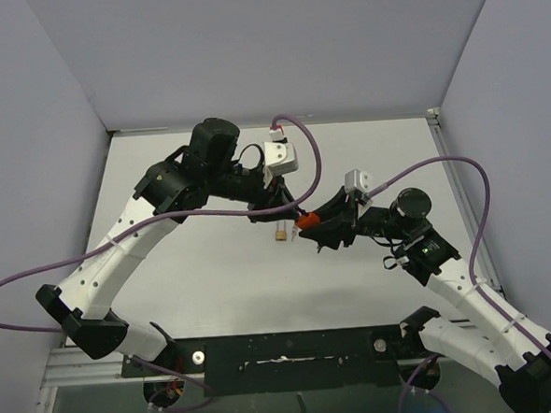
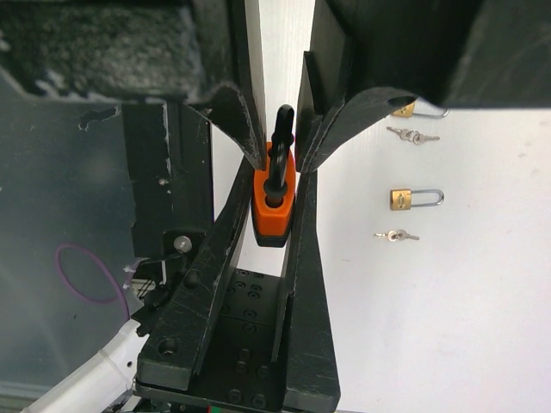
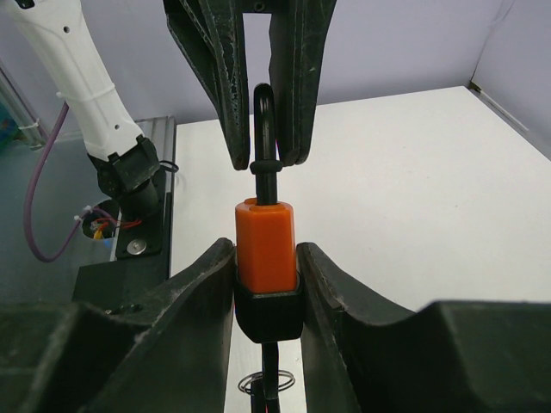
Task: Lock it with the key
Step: Lock the lock.
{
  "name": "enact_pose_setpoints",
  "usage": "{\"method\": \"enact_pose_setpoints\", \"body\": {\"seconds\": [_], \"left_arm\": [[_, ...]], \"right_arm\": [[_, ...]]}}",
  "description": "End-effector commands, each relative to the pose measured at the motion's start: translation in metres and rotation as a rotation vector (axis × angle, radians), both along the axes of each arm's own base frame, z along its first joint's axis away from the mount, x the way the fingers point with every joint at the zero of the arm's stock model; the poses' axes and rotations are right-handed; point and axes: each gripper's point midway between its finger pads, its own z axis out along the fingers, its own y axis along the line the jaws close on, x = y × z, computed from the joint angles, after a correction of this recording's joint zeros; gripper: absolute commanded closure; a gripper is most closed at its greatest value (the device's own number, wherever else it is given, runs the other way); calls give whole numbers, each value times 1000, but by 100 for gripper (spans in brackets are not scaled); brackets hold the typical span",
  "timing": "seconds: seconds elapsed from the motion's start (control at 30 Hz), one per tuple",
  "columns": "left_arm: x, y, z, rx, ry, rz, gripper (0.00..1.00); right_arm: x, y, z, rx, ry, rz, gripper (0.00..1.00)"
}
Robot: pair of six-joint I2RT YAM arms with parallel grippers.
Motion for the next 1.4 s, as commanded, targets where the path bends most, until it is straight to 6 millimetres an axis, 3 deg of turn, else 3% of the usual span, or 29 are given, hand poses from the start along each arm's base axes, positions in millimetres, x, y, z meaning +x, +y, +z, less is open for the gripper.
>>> {"method": "enact_pose_setpoints", "body": {"seconds": [0.0, 0.63, 1.1, 1.2, 1.3, 1.37], "left_arm": [[-1, 0, 25, -59, -71, -4, 82], [2, 5, 28, -58, -95, 34, 82], [3, 4, 31, -79, -103, 43, 77], [3, 3, 32, -87, -99, 36, 83], [2, 2, 32, -84, -92, 31, 99], [1, 1, 33, -90, -88, 20, 100]], "right_arm": [[-6, -3, 44, 75, -138, -1, 100], [-7, -4, 44, 77, -140, -4, 100], [-6, -3, 45, 78, -138, -5, 100], [-6, -3, 45, 78, -138, -3, 100], [-6, -3, 46, 79, -141, -1, 100], [-7, -2, 45, 77, -138, 3, 100]]}}
